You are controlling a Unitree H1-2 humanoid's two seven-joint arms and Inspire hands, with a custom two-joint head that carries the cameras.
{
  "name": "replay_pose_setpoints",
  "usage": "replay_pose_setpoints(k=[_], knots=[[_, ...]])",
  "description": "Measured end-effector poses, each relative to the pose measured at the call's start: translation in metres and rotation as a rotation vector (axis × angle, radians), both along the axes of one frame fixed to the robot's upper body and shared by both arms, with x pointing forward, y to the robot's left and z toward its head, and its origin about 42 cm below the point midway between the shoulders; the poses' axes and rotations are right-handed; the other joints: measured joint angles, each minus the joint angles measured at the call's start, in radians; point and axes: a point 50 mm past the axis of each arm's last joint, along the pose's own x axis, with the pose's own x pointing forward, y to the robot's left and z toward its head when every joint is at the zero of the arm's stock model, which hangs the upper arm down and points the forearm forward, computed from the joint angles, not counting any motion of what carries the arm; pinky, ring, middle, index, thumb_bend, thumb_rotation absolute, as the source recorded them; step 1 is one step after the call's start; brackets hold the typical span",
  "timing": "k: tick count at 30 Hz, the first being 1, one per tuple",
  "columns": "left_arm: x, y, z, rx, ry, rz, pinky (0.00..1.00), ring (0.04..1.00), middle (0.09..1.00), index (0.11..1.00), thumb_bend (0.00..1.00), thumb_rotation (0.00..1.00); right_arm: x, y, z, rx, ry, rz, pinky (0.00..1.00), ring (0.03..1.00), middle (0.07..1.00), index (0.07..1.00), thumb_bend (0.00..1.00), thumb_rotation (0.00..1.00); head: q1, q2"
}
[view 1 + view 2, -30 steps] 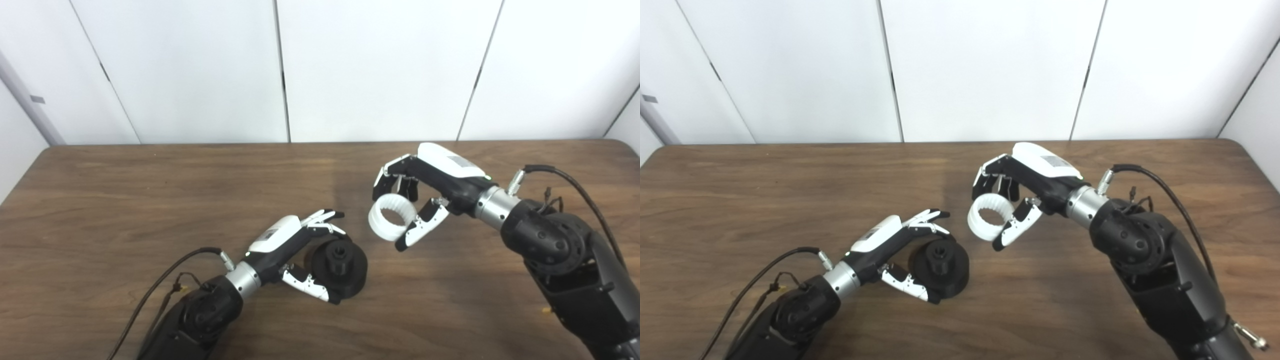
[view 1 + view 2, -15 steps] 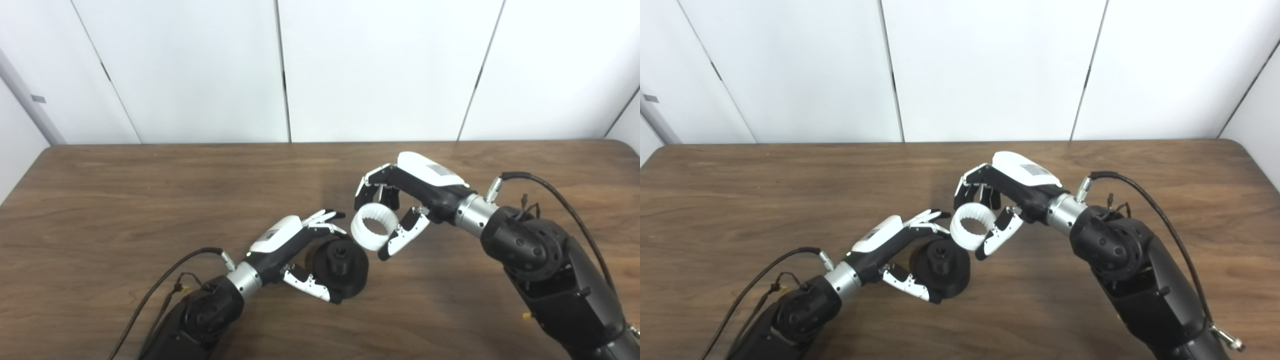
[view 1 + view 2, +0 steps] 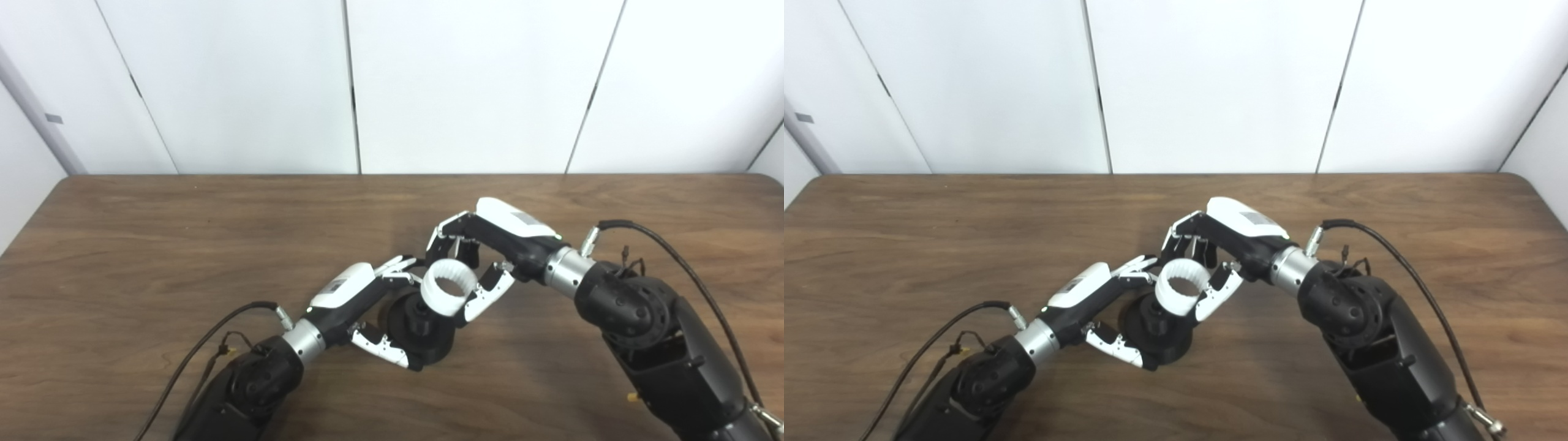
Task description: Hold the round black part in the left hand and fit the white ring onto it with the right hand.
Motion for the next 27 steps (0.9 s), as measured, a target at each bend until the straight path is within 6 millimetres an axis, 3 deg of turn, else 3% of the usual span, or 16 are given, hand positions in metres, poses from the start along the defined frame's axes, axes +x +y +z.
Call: replay_pose_setpoints(k=[27], knots=[[0.000, -0.001, 0.000, 0.000, 0.001, -0.001, 0.93, 1.000, 0.963, 0.484, 0.52, 0.07, -0.003, 0.014, -0.007, 0.005, 0.020, 0.028, 0.38, 0.422, 0.481, 0.514, 0.52, 0.00, 0.005, 0.011]])
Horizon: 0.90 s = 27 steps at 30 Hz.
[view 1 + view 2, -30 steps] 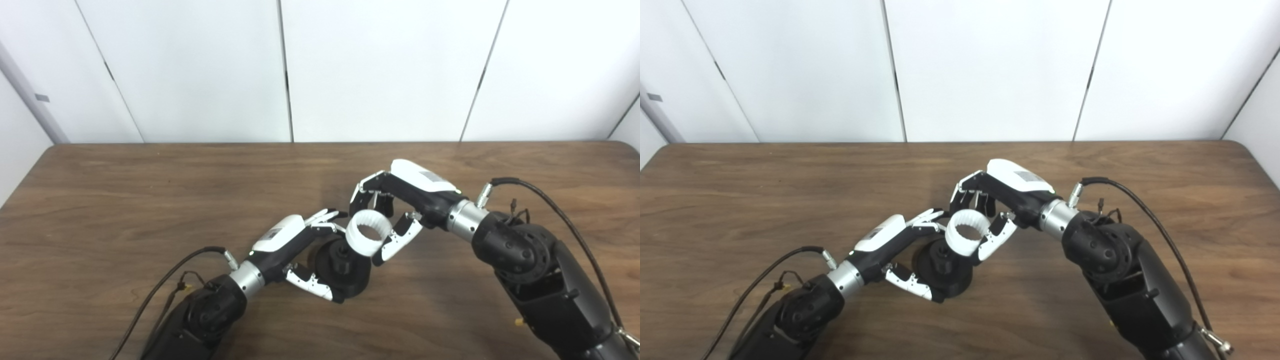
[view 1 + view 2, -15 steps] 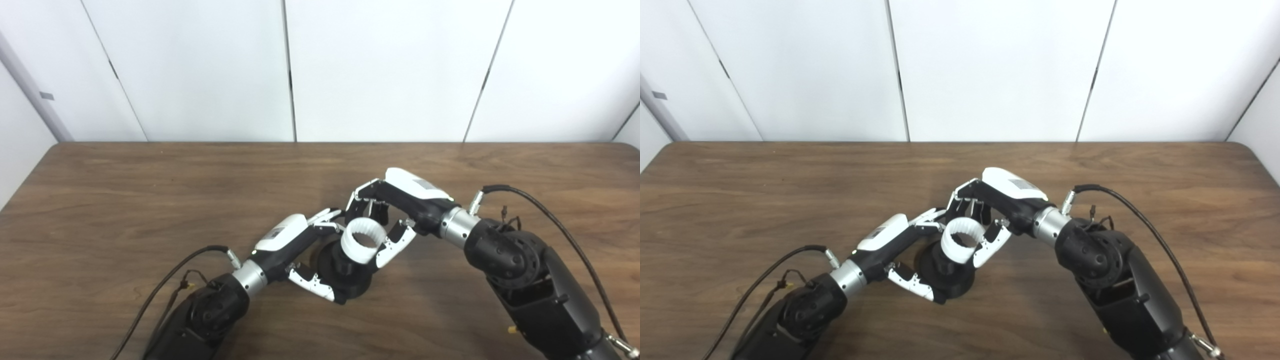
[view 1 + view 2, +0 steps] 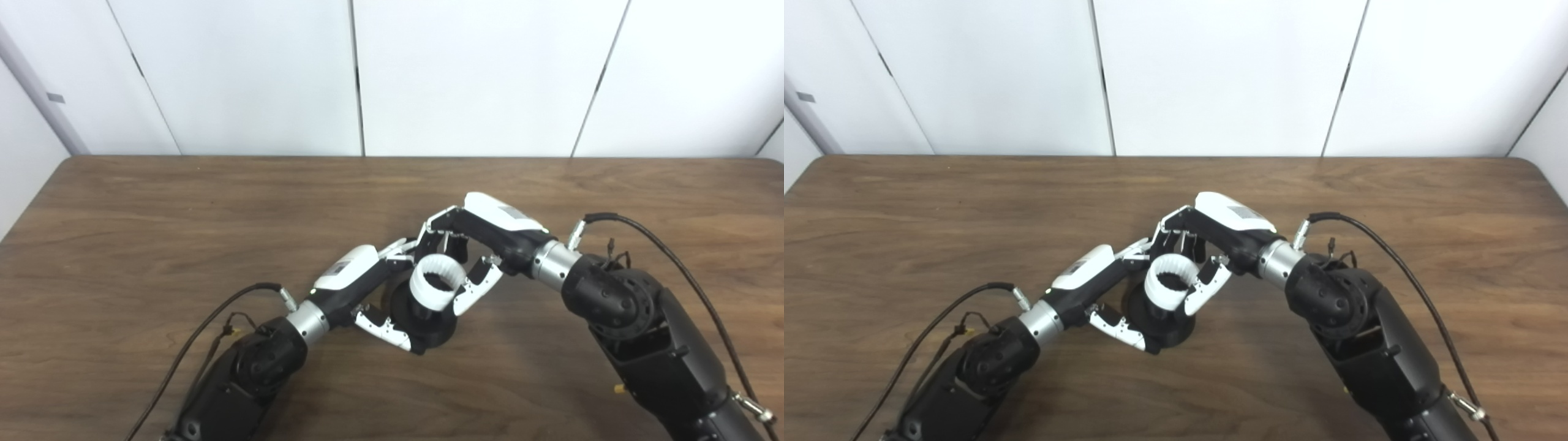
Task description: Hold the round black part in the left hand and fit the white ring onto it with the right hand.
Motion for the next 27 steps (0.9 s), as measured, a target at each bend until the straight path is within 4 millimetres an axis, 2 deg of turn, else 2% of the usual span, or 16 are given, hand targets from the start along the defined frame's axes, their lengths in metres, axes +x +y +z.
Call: replay_pose_setpoints(k=[14, 19, 27], knots=[[0.000, -0.001, 0.000, 0.001, 0.000, -0.002, 0.93, 1.000, 0.962, 0.484, 0.52, 0.07, -0.002, 0.010, -0.001, -0.006, -0.001, 0.031, 0.38, 0.422, 0.491, 0.505, 0.52, 0.00, 0.003, 0.002], [0.000, -0.002, 0.000, 0.001, -0.001, -0.004, 0.91, 1.000, 0.957, 0.484, 0.52, 0.07, 0.001, 0.011, -0.011, -0.012, 0.031, 0.023, 0.38, 0.421, 0.493, 0.503, 0.52, 0.00, 0.003, 0.002], [0.000, -0.002, 0.001, 0.001, -0.004, -0.006, 0.92, 1.000, 0.958, 0.484, 0.52, 0.07, 0.000, 0.012, -0.014, -0.017, 0.029, 0.019, 0.38, 0.419, 0.494, 0.504, 0.52, 0.00, 0.006, 0.005]])
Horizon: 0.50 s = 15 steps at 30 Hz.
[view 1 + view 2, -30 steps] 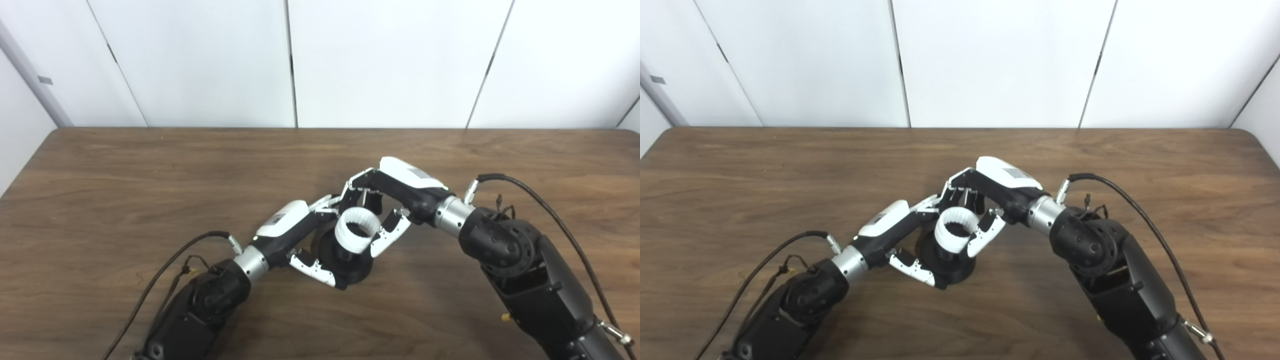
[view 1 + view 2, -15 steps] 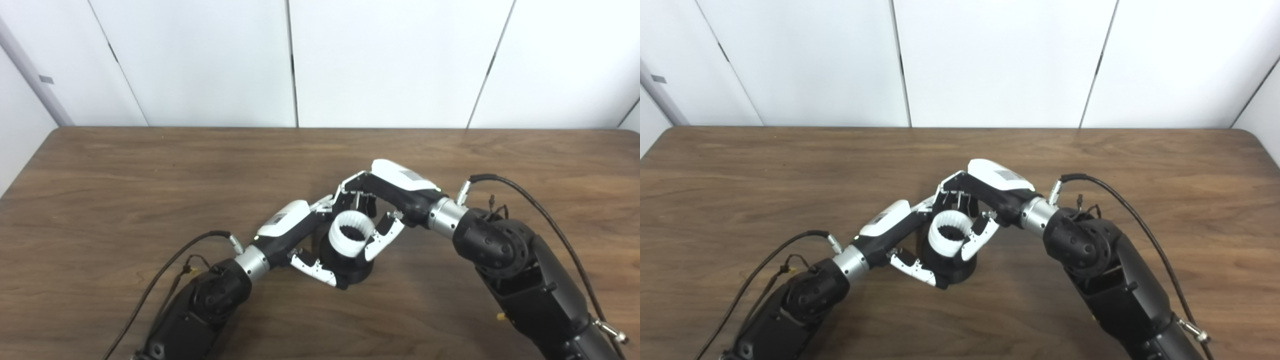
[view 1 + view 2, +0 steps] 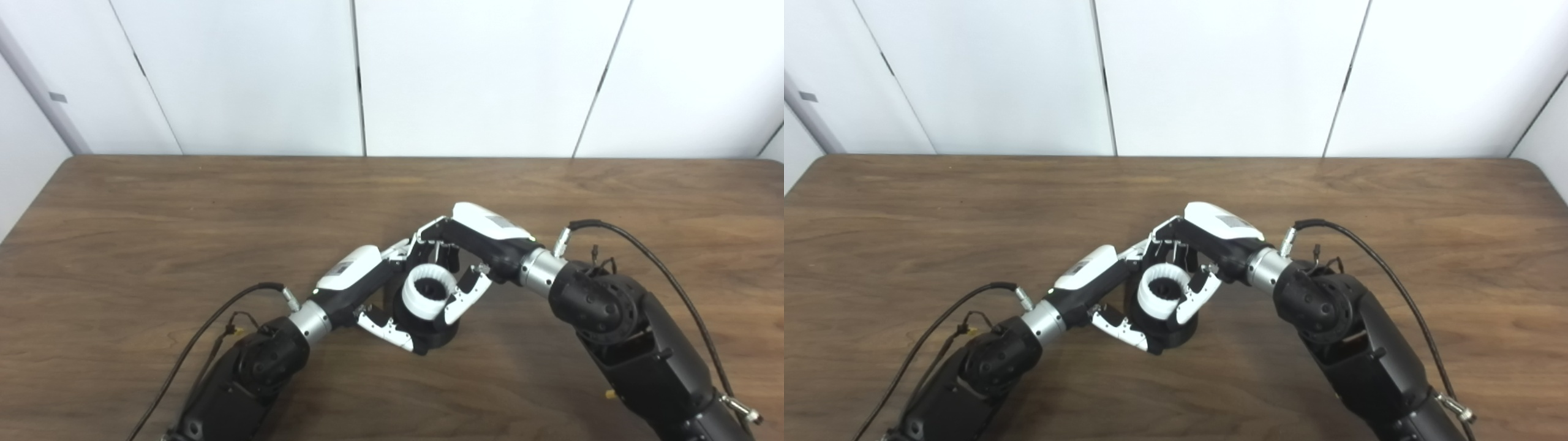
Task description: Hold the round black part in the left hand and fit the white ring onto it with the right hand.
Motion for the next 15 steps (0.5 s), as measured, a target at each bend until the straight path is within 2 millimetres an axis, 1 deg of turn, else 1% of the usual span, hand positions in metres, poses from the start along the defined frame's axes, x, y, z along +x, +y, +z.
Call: replay_pose_setpoints(k=[3, 13, 15], knots=[[-0.0001, -0.0001, 0.0002, 0.000, 0.001, 0.001, 0.93, 1.000, 0.962, 0.484, 0.52, 0.07, 0.0007, 0.0001, -0.0015, -0.001, 0.003, -0.001, 0.38, 0.417, 0.494, 0.506, 0.52, 0.00, 0.000, 0.000], [0.0003, 0.0002, 0.0003, 0.005, 0.000, 0.006, 0.90, 0.999, 0.960, 0.485, 0.52, 0.07, 0.0039, 0.0002, -0.0076, 0.002, -0.004, 0.013, 0.38, 0.417, 0.495, 0.508, 0.52, 0.00, 0.005, 0.005], [0.0004, 0.0004, 0.0003, 0.006, 0.000, 0.007, 0.90, 0.998, 0.960, 0.485, 0.52, 0.07, 0.0043, 0.0003, -0.0083, 0.002, -0.002, 0.014, 0.37, 0.411, 0.493, 0.521, 0.52, 0.00, 0.003, 0.005]])
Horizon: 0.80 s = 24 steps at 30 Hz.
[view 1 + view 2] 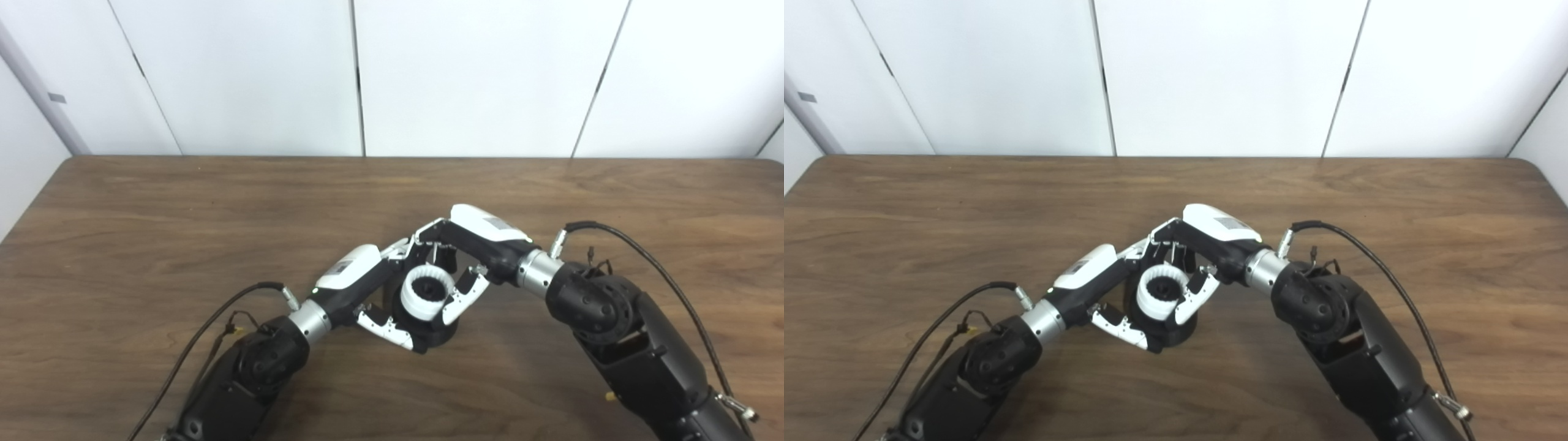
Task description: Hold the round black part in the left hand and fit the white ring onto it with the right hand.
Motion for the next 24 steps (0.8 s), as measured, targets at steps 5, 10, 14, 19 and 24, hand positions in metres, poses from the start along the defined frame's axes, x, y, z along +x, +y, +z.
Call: replay_pose_setpoints(k=[5, 10, 14, 19, 24], knots=[[0.000, 0.000, 0.000, 0.002, 0.003, 0.004, 0.92, 1.000, 0.963, 0.485, 0.52, 0.07, 0.002, 0.003, 0.003, -0.065, -0.015, 0.032, 0.41, 0.557, 0.685, 0.675, 0.82, 0.13, 0.000, 0.000], [0.000, -0.001, 0.000, 0.003, 0.005, 0.003, 0.92, 0.997, 0.960, 0.485, 0.52, 0.07, 0.002, 0.002, 0.011, -0.155, -0.034, 0.062, 0.50, 0.688, 0.786, 0.755, 0.89, 0.17, 0.000, 0.000], [0.000, -0.001, 0.000, 0.003, 0.004, 0.003, 0.91, 0.993, 0.959, 0.485, 0.52, 0.07, 0.002, 0.002, 0.013, -0.165, -0.035, 0.059, 0.51, 0.708, 0.791, 0.756, 0.89, 0.18, 0.000, 0.000], [0.000, -0.001, 0.000, 0.003, 0.004, 0.004, 0.92, 0.995, 0.963, 0.485, 0.52, 0.07, 0.001, 0.002, 0.013, -0.170, -0.035, 0.059, 0.50, 0.699, 0.786, 0.748, 0.89, 0.18, -0.003, 0.003], [0.000, 0.000, 0.000, 0.002, 0.005, 0.004, 0.93, 0.995, 0.963, 0.485, 0.52, 0.07, 0.002, 0.002, 0.013, -0.171, -0.033, 0.058, 0.49, 0.676, 0.775, 0.748, 0.88, 0.18, -0.005, 0.003]])
